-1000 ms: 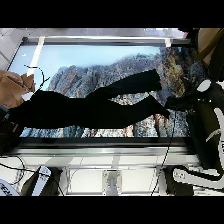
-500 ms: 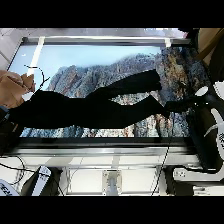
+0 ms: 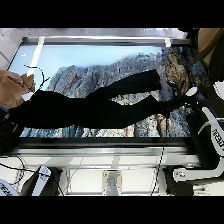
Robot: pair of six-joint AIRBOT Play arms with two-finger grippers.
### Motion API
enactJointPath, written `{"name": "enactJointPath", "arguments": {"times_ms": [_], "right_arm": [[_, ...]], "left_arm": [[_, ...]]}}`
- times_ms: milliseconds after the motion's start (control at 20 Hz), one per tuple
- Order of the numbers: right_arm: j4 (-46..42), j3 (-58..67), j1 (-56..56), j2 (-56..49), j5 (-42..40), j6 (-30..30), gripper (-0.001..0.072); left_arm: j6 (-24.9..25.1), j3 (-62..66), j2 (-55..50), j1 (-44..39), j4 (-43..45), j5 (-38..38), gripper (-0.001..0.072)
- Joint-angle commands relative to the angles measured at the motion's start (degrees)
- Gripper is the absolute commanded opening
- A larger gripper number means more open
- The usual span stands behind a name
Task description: Fold the clothes and pants, and hang the long-sleeved shirts on hangers.
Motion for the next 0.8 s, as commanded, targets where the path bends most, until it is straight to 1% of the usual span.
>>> {"name": "enactJointPath", "arguments": {"times_ms": [0, 50, 100, 200, 300, 400, 500, 550, 650, 750], "right_arm": [[0.13, 0.00, 0.96, -1.20, -1.57, -0.33, 0.0050], [0.09, 0.04, 0.90, -1.09, -1.57, 0.50, 0.0011], [-0.13, 0.46, 0.57, -0.98, -1.05, 2.29, 0.0010], [-0.35, 2.75, -0.63, 0.31, 3.37, 3.96, 0.0010], [-0.33, 6.10, -2.25, 4.46, 9.68, 4.02, 0.0009], [-0.33, 10.62, -3.50, 11.15, 17.59, 4.50, 0.0009], [0.13, 16.61, -3.48, 18.10, 25.11, 8.57, 0.0009], [0.90, 19.65, -2.95, 20.79, 27.28, 10.38, 0.0009], [0.76, 25.00, -0.59, 24.35, 27.23, 12.76, 0.0008], [0.55, 27.28, 1.27, 23.82, 26.56, 14.75, 0.0008]], "left_arm": [[0.04, -0.02, -0.02, -0.04, -0.02, 0.00, 0.0022], [0.04, -0.02, -0.02, -0.04, -0.02, 0.00, 0.0022], [0.04, -0.02, 0.00, -0.04, -0.02, 0.02, 0.0022], [0.04, 0.20, 0.15, 0.11, 0.00, 0.33, 0.0022], [0.04, 0.87, 0.31, 0.31, 0.00, 0.42, 0.0022], [0.04, 1.49, 0.85, 0.31, -0.02, 0.46, 0.0022], [0.04, 1.51, 1.53, 0.31, -0.04, 0.42, 0.0022], [0.04, 1.51, 1.84, 0.31, -0.04, 0.44, 0.0022], [0.04, 1.51, 1.90, 0.31, -0.02, 0.42, 0.0022], [0.04, 1.51, 1.86, 0.31, -0.02, 0.44, 0.0022]]}}
